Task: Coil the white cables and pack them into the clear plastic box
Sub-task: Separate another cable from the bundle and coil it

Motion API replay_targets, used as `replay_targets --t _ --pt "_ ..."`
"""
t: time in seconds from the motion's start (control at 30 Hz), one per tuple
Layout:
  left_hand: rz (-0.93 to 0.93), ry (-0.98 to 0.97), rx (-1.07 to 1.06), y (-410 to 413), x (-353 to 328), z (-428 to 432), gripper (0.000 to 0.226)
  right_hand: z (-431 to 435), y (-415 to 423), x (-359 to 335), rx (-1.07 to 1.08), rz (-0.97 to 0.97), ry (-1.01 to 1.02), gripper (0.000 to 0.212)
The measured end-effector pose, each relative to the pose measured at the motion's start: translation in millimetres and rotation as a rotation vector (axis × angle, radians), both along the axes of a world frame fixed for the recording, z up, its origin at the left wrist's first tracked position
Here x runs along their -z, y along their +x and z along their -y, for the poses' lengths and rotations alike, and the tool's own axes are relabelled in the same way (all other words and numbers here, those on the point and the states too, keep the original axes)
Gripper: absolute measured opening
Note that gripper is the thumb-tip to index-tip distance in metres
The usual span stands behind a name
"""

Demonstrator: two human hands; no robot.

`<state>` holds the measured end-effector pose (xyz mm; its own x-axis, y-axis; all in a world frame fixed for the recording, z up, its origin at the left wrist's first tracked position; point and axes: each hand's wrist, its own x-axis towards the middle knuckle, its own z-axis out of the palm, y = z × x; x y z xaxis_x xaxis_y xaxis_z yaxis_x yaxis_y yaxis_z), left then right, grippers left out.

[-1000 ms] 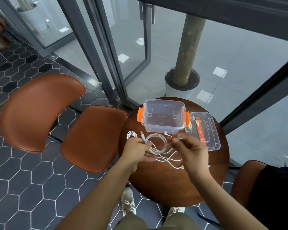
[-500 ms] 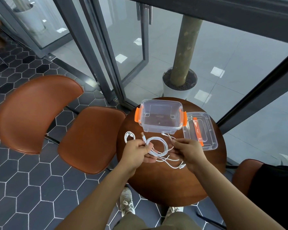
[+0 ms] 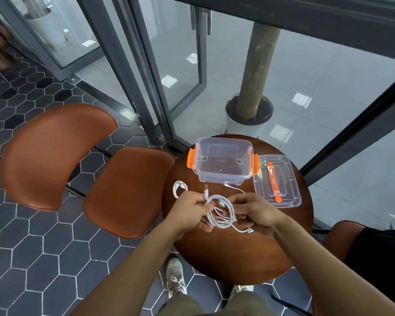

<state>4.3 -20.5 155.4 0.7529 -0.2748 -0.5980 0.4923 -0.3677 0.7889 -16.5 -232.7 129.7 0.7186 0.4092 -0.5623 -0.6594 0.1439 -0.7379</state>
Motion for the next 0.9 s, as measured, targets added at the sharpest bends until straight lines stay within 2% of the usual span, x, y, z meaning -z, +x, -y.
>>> replay_targets --t 0.23,0.37,0.57,0.73,0.9 --pt "0.232 0.427 0.187 -2 3 4 0.021 -45 -25 15 0.482 -0.192 0.084 0.017" --pt "0.415 0.624 0.33 -7 5 8 0.019 -61 -36 19 0.628 -0.242 0.106 0.015" --pt "0.394 0.667 0.403 -14 8 8 0.026 -61 -45 11 0.584 -0.083 -0.007 0.014" --pt "0.315 0.586 0.327 -13 13 5 0.021 -55 -42 0 0.528 -0.052 -0.048 0.034" --pt "0.292 0.537 0.32 -13 10 5 0.02 -49 -42 -5 0.468 0.016 -0.085 0.026"
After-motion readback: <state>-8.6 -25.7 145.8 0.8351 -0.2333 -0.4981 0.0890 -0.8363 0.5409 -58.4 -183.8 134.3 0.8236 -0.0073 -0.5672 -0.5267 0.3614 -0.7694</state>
